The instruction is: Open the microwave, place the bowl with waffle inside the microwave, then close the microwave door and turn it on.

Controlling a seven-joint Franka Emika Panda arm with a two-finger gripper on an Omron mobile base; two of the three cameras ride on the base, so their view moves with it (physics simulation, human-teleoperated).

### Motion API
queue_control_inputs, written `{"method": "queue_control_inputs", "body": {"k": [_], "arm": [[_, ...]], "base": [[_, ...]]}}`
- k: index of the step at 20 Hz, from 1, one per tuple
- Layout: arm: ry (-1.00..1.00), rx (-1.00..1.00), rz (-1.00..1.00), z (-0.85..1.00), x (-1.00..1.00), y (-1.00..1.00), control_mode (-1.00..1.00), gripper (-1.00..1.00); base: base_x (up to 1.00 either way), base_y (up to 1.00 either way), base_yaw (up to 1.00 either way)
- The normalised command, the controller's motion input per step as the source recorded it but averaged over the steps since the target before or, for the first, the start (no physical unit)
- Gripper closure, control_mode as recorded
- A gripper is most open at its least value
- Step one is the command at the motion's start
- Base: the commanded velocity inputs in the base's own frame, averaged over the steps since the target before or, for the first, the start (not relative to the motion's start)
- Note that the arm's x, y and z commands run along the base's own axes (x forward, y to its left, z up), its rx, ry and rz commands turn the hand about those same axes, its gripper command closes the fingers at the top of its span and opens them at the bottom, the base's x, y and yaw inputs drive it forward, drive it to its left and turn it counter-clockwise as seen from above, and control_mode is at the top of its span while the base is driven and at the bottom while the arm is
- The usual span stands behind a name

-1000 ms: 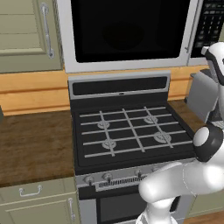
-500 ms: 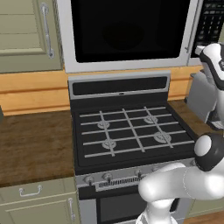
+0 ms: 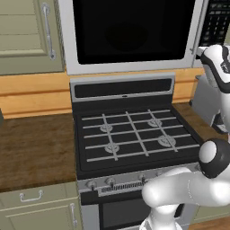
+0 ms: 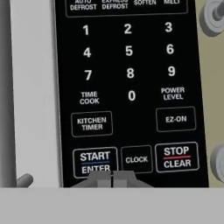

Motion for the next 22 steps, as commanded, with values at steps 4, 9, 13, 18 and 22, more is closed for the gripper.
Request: {"method": "queue_control_inputs", "body": {"k": [4, 9, 13, 18, 22], "arm": [[0.0, 0.0, 0.0, 0.0, 0.0, 0.07, -1.0, 1.0], [0.0, 0.0, 0.0, 0.0, 0.06, 0.0, -1.0, 1.0], [0.0, 0.0, 0.01, 0.0, 0.18, 0.0, -1.0, 1.0], [0.01, 0.0, 0.03, -0.01, 0.22, 0.0, -1.0, 1.0], [0.01, 0.0, 0.02, -0.07, 0.28, 0.0, -1.0, 1.0]], "base": [[0.0, 0.0, 0.0], [0.0, 0.0, 0.0], [0.0, 0.0, 0.0], [0.0, 0.0, 0.0], [0.0, 0.0, 0.0]]}}
